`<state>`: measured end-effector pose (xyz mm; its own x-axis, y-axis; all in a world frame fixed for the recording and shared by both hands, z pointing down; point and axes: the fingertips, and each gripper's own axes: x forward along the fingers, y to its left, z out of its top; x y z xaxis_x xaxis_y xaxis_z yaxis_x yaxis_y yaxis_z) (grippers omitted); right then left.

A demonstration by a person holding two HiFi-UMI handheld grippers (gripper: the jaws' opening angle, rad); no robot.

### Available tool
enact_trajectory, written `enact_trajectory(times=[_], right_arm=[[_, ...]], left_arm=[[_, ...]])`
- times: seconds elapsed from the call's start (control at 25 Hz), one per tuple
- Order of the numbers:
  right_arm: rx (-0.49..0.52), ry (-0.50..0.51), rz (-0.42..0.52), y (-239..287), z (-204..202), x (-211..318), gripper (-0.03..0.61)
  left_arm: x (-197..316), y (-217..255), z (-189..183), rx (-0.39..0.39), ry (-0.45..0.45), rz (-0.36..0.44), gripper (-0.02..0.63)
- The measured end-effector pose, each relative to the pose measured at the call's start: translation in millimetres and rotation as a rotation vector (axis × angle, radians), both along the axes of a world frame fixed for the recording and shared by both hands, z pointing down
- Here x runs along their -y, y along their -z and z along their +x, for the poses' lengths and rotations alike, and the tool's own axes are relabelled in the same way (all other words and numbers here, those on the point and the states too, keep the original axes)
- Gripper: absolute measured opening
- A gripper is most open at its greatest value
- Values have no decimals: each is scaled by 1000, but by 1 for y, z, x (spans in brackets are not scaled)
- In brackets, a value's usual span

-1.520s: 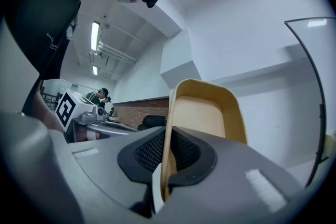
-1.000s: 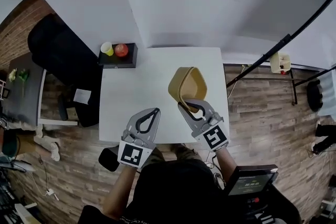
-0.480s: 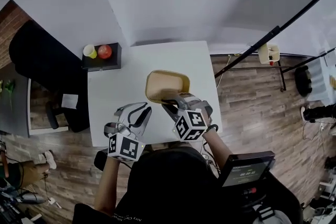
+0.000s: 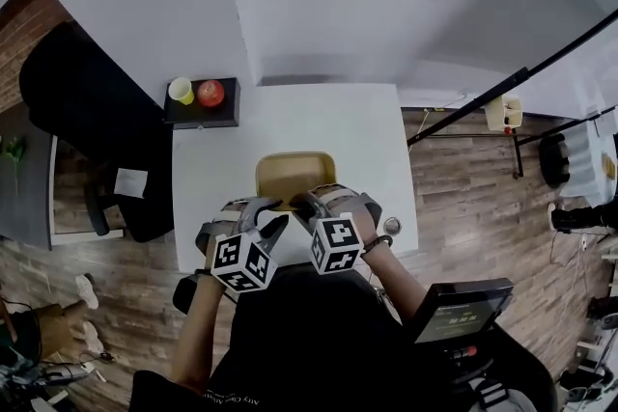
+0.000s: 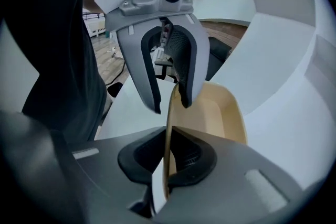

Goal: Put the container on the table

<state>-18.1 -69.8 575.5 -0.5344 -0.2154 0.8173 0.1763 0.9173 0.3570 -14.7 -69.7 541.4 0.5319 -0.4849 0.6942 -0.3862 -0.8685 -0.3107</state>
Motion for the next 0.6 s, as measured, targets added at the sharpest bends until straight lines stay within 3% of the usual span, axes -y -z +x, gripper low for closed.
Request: enact_trajectory(times=[0.12, 0.16, 0.28, 0.6], right_arm=[[-50, 29, -3, -10, -9, -8, 32], [-64, 37, -10, -13, -11, -12, 34], [-101, 78, -3, -25, -24, -17, 34], [-100, 48, 10, -28, -20, -18, 40]], left_arm=[[-5, -18, -11, 105, -33, -6, 116], [-6, -23, -15, 142, -45, -5, 77], [-12, -37, -32, 252, -87, -12, 41], [-17, -45, -32, 262, -100, -2, 34]])
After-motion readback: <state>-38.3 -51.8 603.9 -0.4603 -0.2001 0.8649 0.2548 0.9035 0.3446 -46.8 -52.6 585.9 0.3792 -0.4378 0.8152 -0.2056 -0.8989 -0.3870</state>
